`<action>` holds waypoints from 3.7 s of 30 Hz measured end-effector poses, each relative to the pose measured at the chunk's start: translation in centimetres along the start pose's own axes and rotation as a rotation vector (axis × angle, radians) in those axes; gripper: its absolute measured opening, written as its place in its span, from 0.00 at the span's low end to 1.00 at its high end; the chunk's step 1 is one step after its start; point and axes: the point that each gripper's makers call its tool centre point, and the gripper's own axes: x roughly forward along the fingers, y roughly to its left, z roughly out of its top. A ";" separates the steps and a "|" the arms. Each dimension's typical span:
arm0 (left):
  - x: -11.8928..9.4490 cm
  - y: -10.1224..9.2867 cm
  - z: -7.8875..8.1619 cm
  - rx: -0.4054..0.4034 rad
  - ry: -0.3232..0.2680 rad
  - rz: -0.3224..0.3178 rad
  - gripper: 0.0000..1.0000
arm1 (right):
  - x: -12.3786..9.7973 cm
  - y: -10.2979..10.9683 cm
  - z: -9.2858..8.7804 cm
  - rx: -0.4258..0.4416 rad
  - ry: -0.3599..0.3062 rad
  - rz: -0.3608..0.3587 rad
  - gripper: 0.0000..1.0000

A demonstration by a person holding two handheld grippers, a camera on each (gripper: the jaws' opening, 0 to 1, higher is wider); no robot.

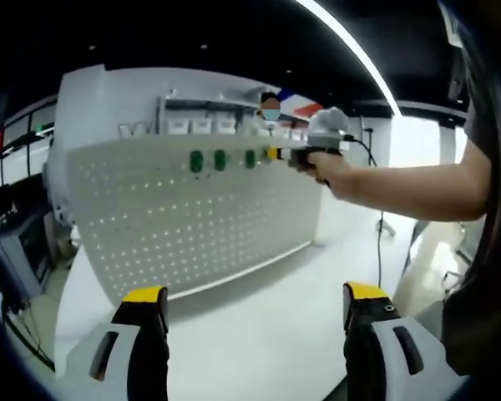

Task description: Insert the hook assembly into the mounting plate slot until the hook locks in place.

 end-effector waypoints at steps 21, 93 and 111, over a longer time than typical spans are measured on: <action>-0.3 0.1 -0.8 -0.031 0.017 0.009 0.86 | 0.2 -0.1 -0.6 0.002 0.009 -0.015 0.01; -1.2 -0.7 -1.4 -0.156 -0.001 -0.012 0.98 | -11.2 -0.2 -3.9 -0.059 0.132 -0.017 0.55; -1.1 -0.7 -2.0 -0.152 0.024 -0.011 1.00 | -18.8 4.0 -11.0 -0.038 0.307 0.109 0.76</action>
